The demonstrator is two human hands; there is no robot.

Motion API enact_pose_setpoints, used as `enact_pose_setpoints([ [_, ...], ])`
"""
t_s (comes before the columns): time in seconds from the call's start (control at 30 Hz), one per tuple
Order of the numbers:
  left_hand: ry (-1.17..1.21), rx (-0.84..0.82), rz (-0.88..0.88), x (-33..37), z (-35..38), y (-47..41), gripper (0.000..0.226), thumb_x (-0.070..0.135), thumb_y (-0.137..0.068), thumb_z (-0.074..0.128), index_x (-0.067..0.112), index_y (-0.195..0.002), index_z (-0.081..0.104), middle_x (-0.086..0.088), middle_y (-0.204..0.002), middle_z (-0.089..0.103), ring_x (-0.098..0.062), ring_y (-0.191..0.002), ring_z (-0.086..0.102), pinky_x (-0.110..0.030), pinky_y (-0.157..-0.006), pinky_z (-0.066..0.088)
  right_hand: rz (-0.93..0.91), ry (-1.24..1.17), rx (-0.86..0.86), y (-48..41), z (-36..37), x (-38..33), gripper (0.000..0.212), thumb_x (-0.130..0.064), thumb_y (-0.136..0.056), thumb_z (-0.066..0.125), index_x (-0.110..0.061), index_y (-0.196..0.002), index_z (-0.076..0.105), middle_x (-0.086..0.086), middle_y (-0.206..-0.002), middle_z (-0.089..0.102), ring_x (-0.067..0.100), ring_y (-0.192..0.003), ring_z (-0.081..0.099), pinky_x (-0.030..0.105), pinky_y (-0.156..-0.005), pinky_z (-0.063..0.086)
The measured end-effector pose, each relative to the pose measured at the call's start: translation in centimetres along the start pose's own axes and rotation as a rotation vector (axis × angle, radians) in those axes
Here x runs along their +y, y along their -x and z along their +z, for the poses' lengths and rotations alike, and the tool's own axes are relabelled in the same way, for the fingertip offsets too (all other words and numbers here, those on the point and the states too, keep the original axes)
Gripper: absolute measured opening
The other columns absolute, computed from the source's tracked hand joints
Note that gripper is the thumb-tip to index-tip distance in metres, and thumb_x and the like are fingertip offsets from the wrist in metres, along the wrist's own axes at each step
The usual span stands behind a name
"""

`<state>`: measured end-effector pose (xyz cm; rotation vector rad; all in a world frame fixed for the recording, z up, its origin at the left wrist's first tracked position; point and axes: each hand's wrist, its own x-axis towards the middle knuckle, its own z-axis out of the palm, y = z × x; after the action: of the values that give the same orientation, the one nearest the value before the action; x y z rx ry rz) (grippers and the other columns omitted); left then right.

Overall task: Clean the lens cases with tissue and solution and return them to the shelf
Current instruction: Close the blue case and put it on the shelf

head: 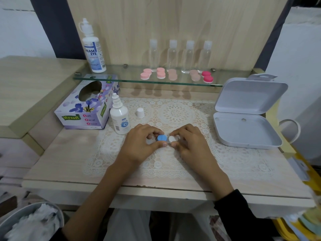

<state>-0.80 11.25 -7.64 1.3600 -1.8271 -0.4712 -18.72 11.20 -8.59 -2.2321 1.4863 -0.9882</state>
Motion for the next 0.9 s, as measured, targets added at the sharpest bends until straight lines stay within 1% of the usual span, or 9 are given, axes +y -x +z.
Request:
enact_pose_setpoints([
  [0.37, -0.065, -0.011, 0.026, -0.4, 0.2, -0.1, 0.029, 0.036, -0.072, 0.079, 0.025, -0.097, 0.071, 0.016, -0.086, 0.062, -0.005, -0.084, 0.052, -0.027, -0.079, 0.044, 0.003, -0.007, 0.016, 0.1, 0.1, 0.2, 0.022, -0.015, -0.082, 0.072, -0.015, -0.105, 0.070, -0.004, -0.098, 0.054, 0.014, -0.098, 0.047, 0.010, -0.081, 0.031],
  [0.43, -0.133, -0.025, 0.060, -0.6, 0.2, 0.0, 0.035, 0.045, -0.075, 0.071, 0.024, -0.103, 0.068, 0.013, -0.093, 0.062, -0.007, -0.090, 0.052, -0.032, -0.084, 0.044, 0.004, -0.007, 0.041, 0.2, 0.1, 0.1, 0.023, -0.016, -0.082, 0.073, -0.013, -0.105, 0.070, -0.002, -0.098, 0.055, 0.014, -0.095, 0.048, 0.012, -0.079, 0.033],
  [0.5, -0.251, -0.047, 0.098, -0.8, 0.3, 0.0, 0.052, 0.056, -0.079, 0.053, 0.021, -0.116, 0.062, 0.008, -0.110, 0.061, -0.011, -0.104, 0.053, -0.036, -0.092, 0.042, 0.021, -0.013, 0.082, 0.2, 0.1, 0.1, 0.022, -0.017, -0.082, 0.074, -0.011, -0.103, 0.070, -0.001, -0.097, 0.056, 0.015, -0.090, 0.051, 0.020, -0.077, 0.040],
  [0.57, -0.344, -0.085, 0.102, -0.7, 0.4, 0.2, 0.068, 0.061, -0.082, 0.035, 0.018, -0.132, 0.051, 0.002, -0.132, 0.052, -0.015, -0.122, 0.046, -0.034, -0.105, 0.034, 0.047, -0.019, 0.100, 0.2, 0.1, 0.0, 0.023, -0.022, -0.082, 0.074, -0.011, -0.102, 0.069, -0.001, -0.097, 0.056, 0.014, -0.088, 0.052, 0.025, -0.077, 0.044],
  [0.63, -0.393, -0.142, 0.079, -0.7, 0.6, 0.2, 0.078, 0.063, -0.084, 0.020, 0.015, -0.144, 0.035, -0.001, -0.149, 0.036, -0.014, -0.138, 0.029, -0.029, -0.114, 0.017, 0.044, -0.006, 0.118, 0.4, 0.0, -0.1, 0.025, -0.027, -0.083, 0.074, -0.012, -0.102, 0.067, -0.003, -0.097, 0.055, 0.012, -0.087, 0.052, 0.025, -0.076, 0.045],
  [0.67, -0.416, -0.169, 0.065, -0.7, 0.7, 0.2, 0.080, 0.064, -0.085, 0.015, 0.015, -0.148, 0.027, -0.001, -0.155, 0.026, -0.012, -0.142, 0.019, -0.028, -0.116, 0.008, 0.039, -0.007, 0.129, 0.4, 0.0, -0.2, 0.026, -0.029, -0.083, 0.074, -0.014, -0.102, 0.066, -0.004, -0.097, 0.055, 0.011, -0.087, 0.052, 0.025, -0.076, 0.044],
  [0.73, -0.479, -0.218, 0.039, -1.0, 0.9, 0.2, 0.072, 0.060, -0.094, 0.015, 0.015, -0.151, 0.015, 0.000, -0.159, 0.009, -0.009, -0.145, 0.003, -0.027, -0.118, -0.003, 0.034, -0.012, 0.136, 0.6, -0.1, -0.5, 0.028, -0.031, -0.083, 0.073, -0.018, -0.106, 0.064, -0.007, -0.098, 0.055, 0.009, -0.088, 0.051, 0.020, -0.075, 0.042],
  [0.83, -0.505, -0.244, 0.016, -1.0, 1.0, 0.1, 0.064, 0.052, -0.100, 0.020, 0.015, -0.151, 0.013, -0.001, -0.159, 0.005, -0.009, -0.145, 0.000, -0.027, -0.118, -0.004, 0.011, 0.017, 0.125, 0.7, 0.0, -0.5, 0.030, -0.027, -0.082, 0.072, -0.018, -0.109, 0.065, -0.010, -0.097, 0.056, 0.008, -0.091, 0.048, 0.012, -0.076, 0.034],
  [0.9, -0.503, -0.239, 0.019, -1.0, 1.0, 0.1, 0.073, 0.060, -0.093, 0.011, 0.015, -0.150, 0.016, -0.001, -0.159, 0.009, -0.009, -0.146, 0.003, -0.026, -0.118, -0.003, 0.010, 0.022, 0.107, 0.7, -0.1, -0.4, 0.027, -0.023, -0.082, 0.070, -0.018, -0.109, 0.067, -0.010, -0.096, 0.057, 0.008, -0.092, 0.048, 0.012, -0.077, 0.033],
])
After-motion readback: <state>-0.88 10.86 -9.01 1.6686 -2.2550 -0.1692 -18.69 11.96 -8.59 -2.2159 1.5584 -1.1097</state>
